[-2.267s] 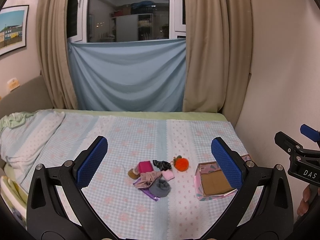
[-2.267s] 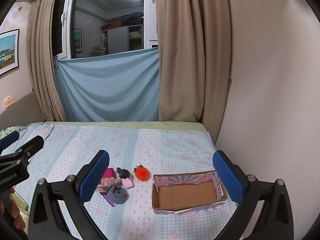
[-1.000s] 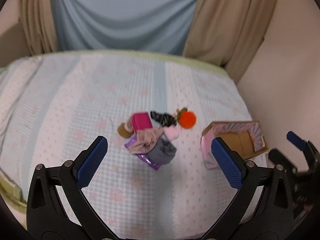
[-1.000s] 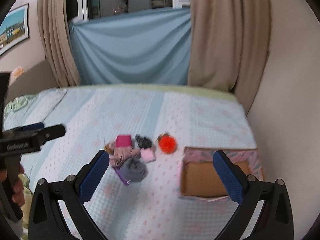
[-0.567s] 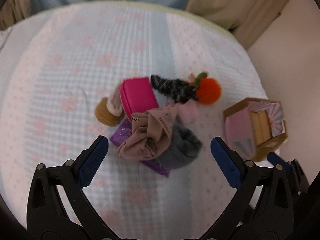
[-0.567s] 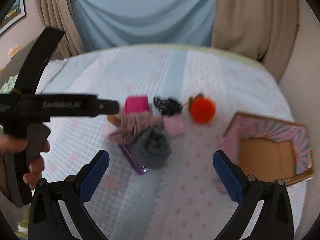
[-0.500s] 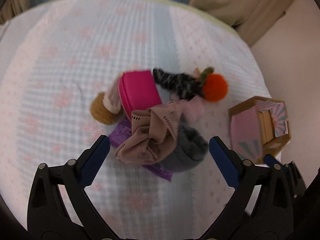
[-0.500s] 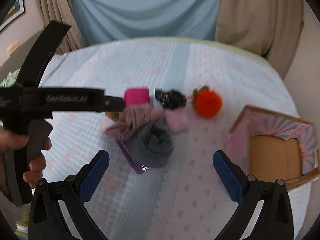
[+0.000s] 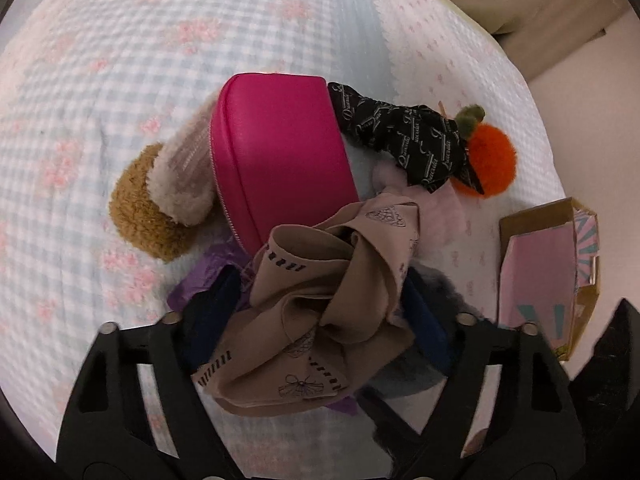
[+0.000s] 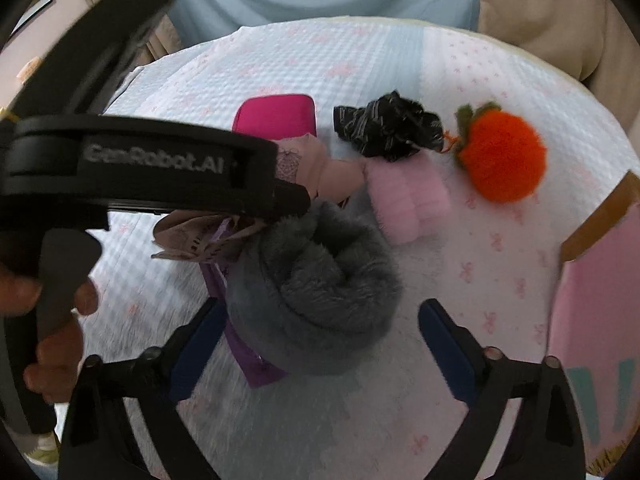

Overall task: Organize soft objects
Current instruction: 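Grasp the beige cloth with the left tool while the right tool grasps the grey sock, then lift the beige cloth and grey sock and carry both over the cardboard box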

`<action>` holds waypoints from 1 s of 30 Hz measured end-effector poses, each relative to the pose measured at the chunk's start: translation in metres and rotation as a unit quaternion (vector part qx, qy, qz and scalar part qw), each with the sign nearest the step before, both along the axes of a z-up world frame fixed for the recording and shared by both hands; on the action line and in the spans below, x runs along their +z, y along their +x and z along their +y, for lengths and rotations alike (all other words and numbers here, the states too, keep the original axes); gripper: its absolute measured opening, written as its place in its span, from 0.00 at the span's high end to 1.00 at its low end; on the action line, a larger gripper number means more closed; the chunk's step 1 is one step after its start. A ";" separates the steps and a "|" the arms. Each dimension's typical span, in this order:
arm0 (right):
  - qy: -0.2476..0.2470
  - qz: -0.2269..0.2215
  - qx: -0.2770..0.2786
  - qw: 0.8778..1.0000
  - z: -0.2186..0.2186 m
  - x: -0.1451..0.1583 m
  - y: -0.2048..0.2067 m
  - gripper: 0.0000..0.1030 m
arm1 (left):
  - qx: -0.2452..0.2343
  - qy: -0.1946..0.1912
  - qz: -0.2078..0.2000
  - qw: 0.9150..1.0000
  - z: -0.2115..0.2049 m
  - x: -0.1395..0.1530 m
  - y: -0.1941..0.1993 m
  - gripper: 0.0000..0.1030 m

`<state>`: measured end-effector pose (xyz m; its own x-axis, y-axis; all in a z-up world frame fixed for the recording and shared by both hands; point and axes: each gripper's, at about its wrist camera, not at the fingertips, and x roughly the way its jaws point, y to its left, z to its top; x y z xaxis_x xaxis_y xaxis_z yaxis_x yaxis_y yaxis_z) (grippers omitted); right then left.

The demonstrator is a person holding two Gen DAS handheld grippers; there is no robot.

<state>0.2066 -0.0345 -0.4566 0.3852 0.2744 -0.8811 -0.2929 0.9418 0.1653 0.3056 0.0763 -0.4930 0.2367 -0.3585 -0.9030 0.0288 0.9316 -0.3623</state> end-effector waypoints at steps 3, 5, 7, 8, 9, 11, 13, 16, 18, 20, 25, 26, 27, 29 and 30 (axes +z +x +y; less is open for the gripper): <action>0.020 0.013 0.003 1.000 -0.002 -0.005 0.006 0.36 | 0.002 -0.006 0.001 1.000 -0.003 0.003 -0.001 0.52; 0.023 0.015 0.001 1.000 -0.002 -0.005 0.007 0.41 | 0.004 -0.002 0.001 1.000 -0.004 0.005 -0.002 0.62; 0.024 0.015 0.001 1.000 -0.001 -0.004 0.008 0.48 | 0.007 -0.004 0.002 1.000 -0.002 0.008 -0.005 0.67; 0.022 0.012 -0.002 1.000 -0.002 -0.002 0.009 0.52 | 0.009 -0.004 0.001 1.000 0.001 0.009 -0.006 0.68; 0.024 0.011 -0.004 1.000 -0.002 -0.002 0.009 0.56 | 0.010 -0.004 0.000 1.000 0.002 0.010 -0.007 0.70; 0.028 0.010 -0.011 0.999 -0.005 0.000 0.010 0.59 | 0.010 0.000 -0.004 1.000 0.002 0.012 -0.010 0.73; 0.031 0.010 -0.017 0.999 -0.006 0.001 0.010 0.61 | 0.011 0.003 -0.009 1.000 0.002 0.015 -0.011 0.75; 0.034 0.009 -0.024 0.999 -0.008 0.003 0.010 0.63 | 0.012 0.007 -0.016 1.000 0.003 0.019 -0.015 0.78; 0.034 0.006 -0.033 0.999 -0.009 0.006 0.008 0.63 | 0.013 0.010 -0.023 1.000 0.004 0.024 -0.018 0.79; 0.036 0.002 -0.041 0.999 -0.009 0.010 0.002 0.63 | 0.014 0.010 -0.030 0.999 0.006 0.028 -0.020 0.80; 0.037 -0.013 -0.054 0.998 -0.008 0.022 -0.005 0.63 | 0.022 0.008 -0.047 0.999 0.011 0.044 -0.026 0.80; 0.037 -0.016 -0.055 0.998 -0.008 0.026 -0.006 0.63 | 0.024 0.007 -0.053 0.998 0.012 0.050 -0.028 0.80; 0.036 -0.020 -0.057 0.998 -0.009 0.031 -0.008 0.63 | 0.024 0.007 -0.057 0.998 0.012 0.054 -0.029 0.80; 0.036 -0.030 -0.061 0.997 -0.014 0.046 -0.020 0.63 | 0.025 0.008 -0.066 0.997 0.014 0.064 -0.032 0.80; 0.035 -0.033 -0.063 0.997 -0.013 0.052 -0.022 0.63 | 0.025 0.009 -0.073 0.997 0.015 0.073 -0.035 0.80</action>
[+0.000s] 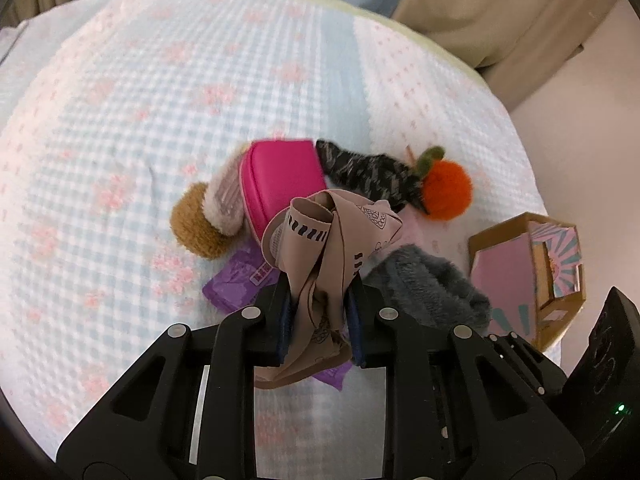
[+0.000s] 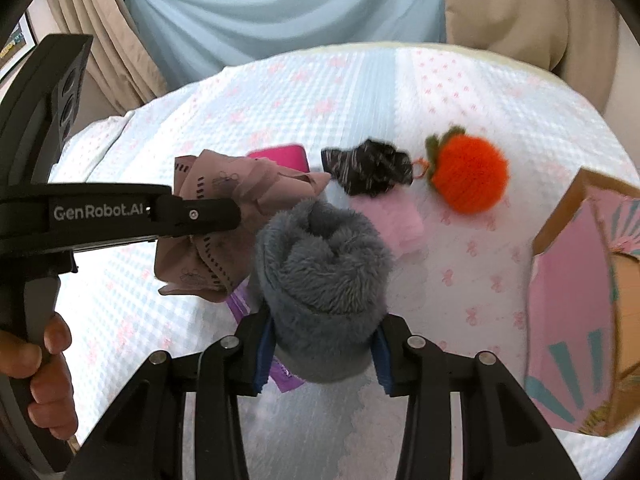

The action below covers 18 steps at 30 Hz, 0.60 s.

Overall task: Organize soft objects
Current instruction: 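Lift the beige cloth and grey sock and carry both over the cardboard box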

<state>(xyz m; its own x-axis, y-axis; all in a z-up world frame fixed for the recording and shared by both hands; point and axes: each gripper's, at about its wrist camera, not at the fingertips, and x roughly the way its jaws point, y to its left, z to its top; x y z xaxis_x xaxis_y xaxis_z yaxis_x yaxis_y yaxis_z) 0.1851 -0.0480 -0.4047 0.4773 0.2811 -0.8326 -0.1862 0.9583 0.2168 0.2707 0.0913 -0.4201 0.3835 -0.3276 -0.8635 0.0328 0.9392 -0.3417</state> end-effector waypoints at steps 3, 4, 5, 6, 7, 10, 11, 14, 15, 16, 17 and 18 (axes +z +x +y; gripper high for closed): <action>-0.003 -0.011 -0.007 1.000 -0.004 0.022 -0.007 0.63 | 0.001 0.002 -0.014 1.000 -0.001 0.022 -0.005 0.80; -0.004 -0.014 -0.010 1.000 -0.004 0.031 -0.011 0.63 | 0.001 0.003 -0.022 1.000 -0.001 0.033 -0.007 0.80; -0.005 -0.020 -0.014 1.000 -0.009 0.043 -0.016 0.63 | 0.000 0.004 -0.028 1.000 -0.001 0.042 -0.009 0.80; -0.005 -0.024 -0.016 1.000 -0.010 0.053 -0.018 0.63 | -0.001 0.008 -0.036 0.999 -0.003 0.054 -0.012 0.80; -0.006 -0.027 -0.018 0.999 -0.011 0.064 -0.019 0.63 | -0.004 0.012 -0.046 0.999 -0.004 0.069 -0.015 0.80; -0.016 -0.044 -0.024 0.999 -0.010 0.103 -0.027 0.63 | -0.010 0.017 -0.066 0.998 -0.007 0.106 -0.022 0.80; -0.021 -0.051 -0.027 0.998 -0.011 0.117 -0.030 0.63 | -0.013 0.018 -0.072 0.997 -0.009 0.119 -0.025 0.80; -0.028 -0.068 -0.037 0.997 -0.020 0.156 -0.041 0.63 | -0.022 0.022 -0.093 0.995 -0.017 0.156 -0.035 0.80; -0.030 -0.074 -0.041 0.996 -0.025 0.170 -0.046 0.63 | -0.024 0.024 -0.098 0.995 -0.020 0.165 -0.038 0.80; -0.031 -0.078 -0.044 0.995 -0.028 0.178 -0.049 0.63 | -0.028 0.026 -0.105 0.994 -0.025 0.176 -0.042 0.80; -0.033 -0.084 -0.047 0.995 -0.033 0.190 -0.054 0.63 | -0.030 0.029 -0.110 0.993 -0.030 0.185 -0.044 0.80; -0.035 -0.090 -0.051 0.994 -0.038 0.201 -0.058 0.63 | -0.032 0.032 -0.116 0.992 -0.036 0.195 -0.048 0.80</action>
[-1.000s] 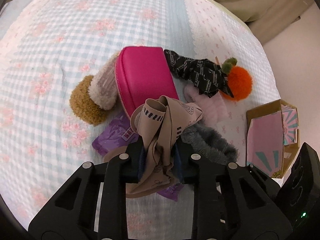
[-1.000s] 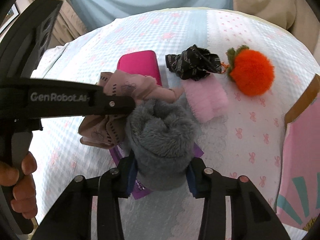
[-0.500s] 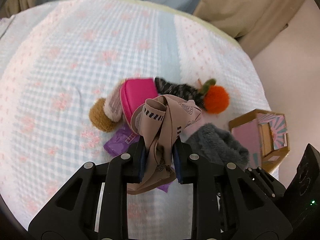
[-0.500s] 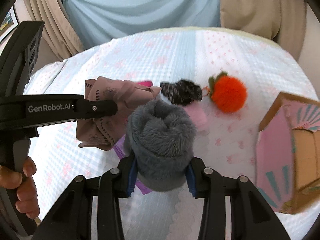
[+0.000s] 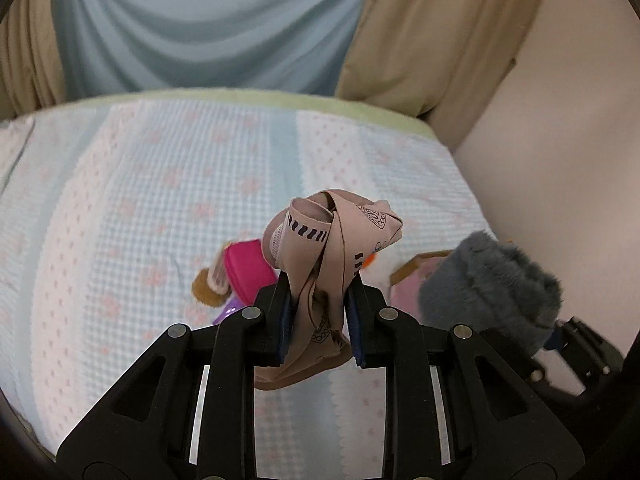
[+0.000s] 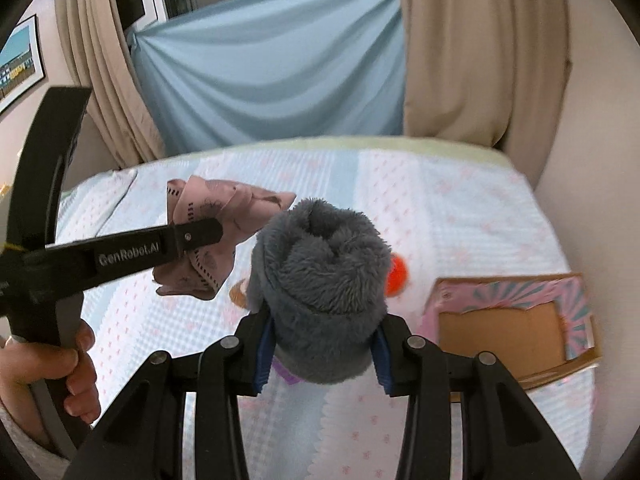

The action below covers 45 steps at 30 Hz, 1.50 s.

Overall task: Organize soft objects
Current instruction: 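Lift the beige cloth and grey sock and carry both over the cardboard box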

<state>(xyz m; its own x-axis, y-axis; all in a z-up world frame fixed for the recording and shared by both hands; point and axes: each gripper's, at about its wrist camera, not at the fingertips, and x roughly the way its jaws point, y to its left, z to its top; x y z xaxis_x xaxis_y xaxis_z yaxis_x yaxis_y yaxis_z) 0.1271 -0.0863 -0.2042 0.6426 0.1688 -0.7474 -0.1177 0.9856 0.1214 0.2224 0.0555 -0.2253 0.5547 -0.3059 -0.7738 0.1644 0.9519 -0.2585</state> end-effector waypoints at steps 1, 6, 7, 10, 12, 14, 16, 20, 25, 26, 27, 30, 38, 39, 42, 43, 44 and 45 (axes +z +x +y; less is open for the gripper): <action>-0.001 -0.005 -0.003 1.000 -0.006 0.010 -0.006 0.63 | -0.002 0.002 -0.005 1.000 -0.006 0.008 -0.004 0.80; -0.001 -0.023 -0.018 1.000 -0.045 0.049 -0.022 0.63 | -0.004 0.008 -0.018 1.000 -0.046 0.039 -0.026 0.80; -0.001 -0.026 -0.020 0.999 -0.056 0.056 -0.027 0.63 | -0.002 0.011 -0.021 1.000 -0.058 0.045 -0.032 0.80; -0.006 -0.034 -0.022 0.999 -0.092 0.073 -0.034 0.63 | 0.006 0.010 -0.024 1.000 -0.090 0.054 -0.046 0.80; -0.013 -0.036 -0.023 0.999 -0.115 0.082 -0.039 0.63 | 0.013 0.003 -0.021 1.000 -0.114 0.057 -0.053 0.80; -0.018 -0.040 -0.024 0.999 -0.135 0.089 -0.042 0.63 | 0.016 0.002 -0.022 1.000 -0.138 0.061 -0.058 0.80; -0.024 -0.043 -0.024 0.999 -0.157 0.092 -0.040 0.63 | 0.018 0.002 -0.026 0.999 -0.159 0.062 -0.061 0.80; -0.035 -0.040 -0.041 0.998 -0.197 0.091 -0.036 0.63 | 0.009 0.000 -0.021 1.000 -0.203 0.056 -0.062 0.80; -0.042 -0.004 -0.074 0.996 -0.241 0.074 -0.021 0.63 | -0.012 0.014 0.007 1.000 -0.248 0.036 -0.052 0.80; -0.040 0.008 -0.082 0.996 -0.250 0.067 -0.016 0.63 | -0.019 0.020 0.013 1.000 -0.257 0.030 -0.048 0.80; -0.037 0.022 -0.090 0.995 -0.259 0.059 -0.011 0.63 | -0.024 0.025 0.017 0.999 -0.263 0.025 -0.046 0.80; -0.034 0.054 -0.109 0.992 -0.280 0.035 0.003 0.63 | -0.039 0.038 0.032 0.998 -0.283 0.006 -0.036 0.80; -0.026 0.138 -0.107 0.984 -0.314 -0.037 0.043 0.63 | -0.054 0.074 0.093 0.991 -0.319 -0.064 -0.005 0.80; -0.022 0.151 -0.105 0.983 -0.316 -0.049 0.050 0.63 | -0.057 0.081 0.104 0.990 -0.323 -0.076 0.001 0.80; -0.013 0.180 -0.094 0.979 -0.319 -0.076 0.067 0.63 | -0.062 0.098 0.131 0.984 -0.331 -0.107 0.013 0.80; -0.013 0.189 -0.089 0.978 -0.321 -0.084 0.069 0.63 | -0.063 0.103 0.140 0.983 -0.334 -0.117 0.016 0.80; -0.014 0.203 -0.083 0.976 -0.320 -0.095 0.075 0.63 | -0.062 0.107 0.149 0.981 -0.337 -0.127 0.020 0.80; -0.015 0.213 -0.078 0.974 -0.319 -0.103 0.080 0.63 | -0.062 0.110 0.156 0.980 -0.338 -0.134 0.022 0.80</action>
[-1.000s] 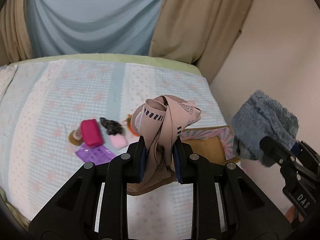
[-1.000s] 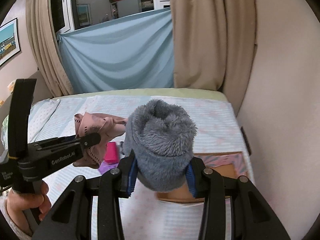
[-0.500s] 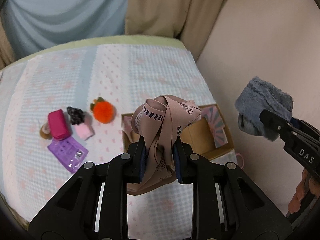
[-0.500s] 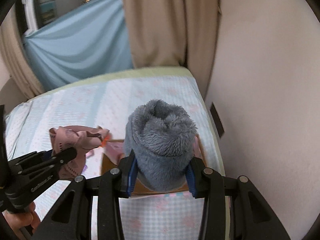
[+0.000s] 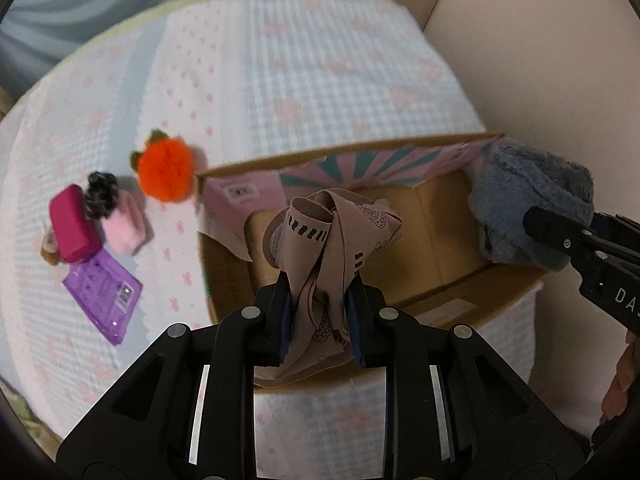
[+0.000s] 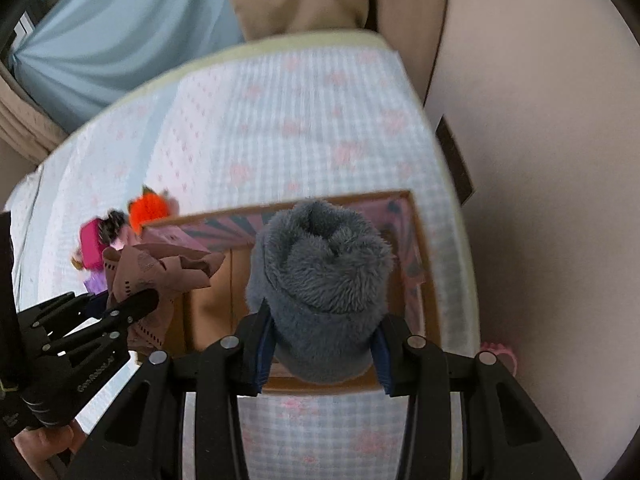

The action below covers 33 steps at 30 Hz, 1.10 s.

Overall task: Organize soft objects
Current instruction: 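Lift the beige cloth and grey sock and carry both over the cardboard box, then open both tools to drop the cloth and sock into the box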

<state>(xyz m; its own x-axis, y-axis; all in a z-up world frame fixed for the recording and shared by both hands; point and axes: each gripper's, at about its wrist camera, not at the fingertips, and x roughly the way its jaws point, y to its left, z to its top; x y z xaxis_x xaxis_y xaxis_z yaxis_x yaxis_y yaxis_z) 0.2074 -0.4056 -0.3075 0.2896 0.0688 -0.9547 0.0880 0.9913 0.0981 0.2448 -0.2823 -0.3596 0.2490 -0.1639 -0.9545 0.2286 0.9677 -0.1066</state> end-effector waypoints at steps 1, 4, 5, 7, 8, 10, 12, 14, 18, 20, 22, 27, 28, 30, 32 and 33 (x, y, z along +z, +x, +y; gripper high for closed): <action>0.001 0.009 0.003 1.000 -0.002 -0.007 0.002 0.63 | 0.000 0.003 0.009 1.000 -0.002 -0.010 0.003 0.80; 0.010 0.039 0.009 0.999 -0.003 -0.029 0.014 0.63 | -0.012 0.014 0.033 0.999 -0.009 -0.030 0.008 0.80; 0.015 0.044 0.008 0.999 -0.005 -0.032 0.015 0.63 | -0.016 0.020 0.038 0.999 -0.012 -0.035 0.008 0.80; 0.024 0.054 0.007 0.998 -0.007 -0.038 0.019 0.61 | -0.023 0.024 0.049 0.998 -0.015 -0.044 0.009 0.80; 0.026 0.058 0.007 0.998 -0.007 -0.039 0.020 0.57 | -0.029 0.019 0.056 0.998 -0.017 -0.047 0.009 0.77; 0.029 0.060 0.009 0.998 -0.008 -0.044 0.023 0.43 | -0.045 0.026 0.054 0.997 -0.022 -0.050 0.009 0.39; 0.035 0.060 0.003 0.998 -0.012 -0.048 0.025 0.01 | -0.056 0.064 0.058 0.995 -0.029 -0.057 0.008 0.01; 0.054 0.068 -0.004 0.996 -0.017 -0.053 0.024 0.00 | -0.066 0.072 0.047 0.994 -0.029 -0.060 0.004 0.01; 0.052 0.059 -0.013 0.997 -0.021 -0.056 0.017 0.00 | -0.062 0.062 0.057 0.995 -0.022 -0.064 -0.001 0.01; 0.048 0.053 -0.013 0.997 -0.022 -0.054 0.014 0.00 | -0.056 0.052 0.058 0.995 -0.018 -0.062 -0.002 0.01; 0.048 0.049 -0.015 0.998 -0.022 -0.051 0.011 0.00 | -0.051 0.046 0.055 0.996 -0.015 -0.058 -0.002 0.01; 0.036 0.031 -0.024 0.999 -0.023 -0.033 0.006 0.00 | -0.047 0.038 0.044 0.997 -0.011 -0.043 -0.005 0.01; 0.031 0.026 -0.024 0.999 -0.023 -0.028 0.005 0.00 | -0.046 0.034 0.041 0.998 -0.011 -0.038 -0.006 0.01; 0.028 0.022 -0.023 0.999 -0.024 -0.020 0.003 0.00 | -0.043 0.029 0.034 0.998 -0.009 -0.027 -0.008 0.01; 0.025 0.015 -0.025 0.999 -0.024 -0.010 0.001 0.00 | -0.042 0.026 0.025 0.998 -0.007 -0.016 -0.011 0.01; 0.022 0.009 -0.025 0.999 -0.023 -0.002 -0.001 0.00 | -0.040 0.024 0.020 0.999 -0.006 -0.009 -0.012 0.01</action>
<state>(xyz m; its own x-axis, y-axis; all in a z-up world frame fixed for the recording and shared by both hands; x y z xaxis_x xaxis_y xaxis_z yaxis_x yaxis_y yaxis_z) 0.2064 -0.4286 -0.3098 0.2757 0.0976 -0.9563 0.1386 0.9804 0.1400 0.2331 -0.2883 -0.3681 0.1988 -0.1365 -0.9705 0.3024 0.9505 -0.0718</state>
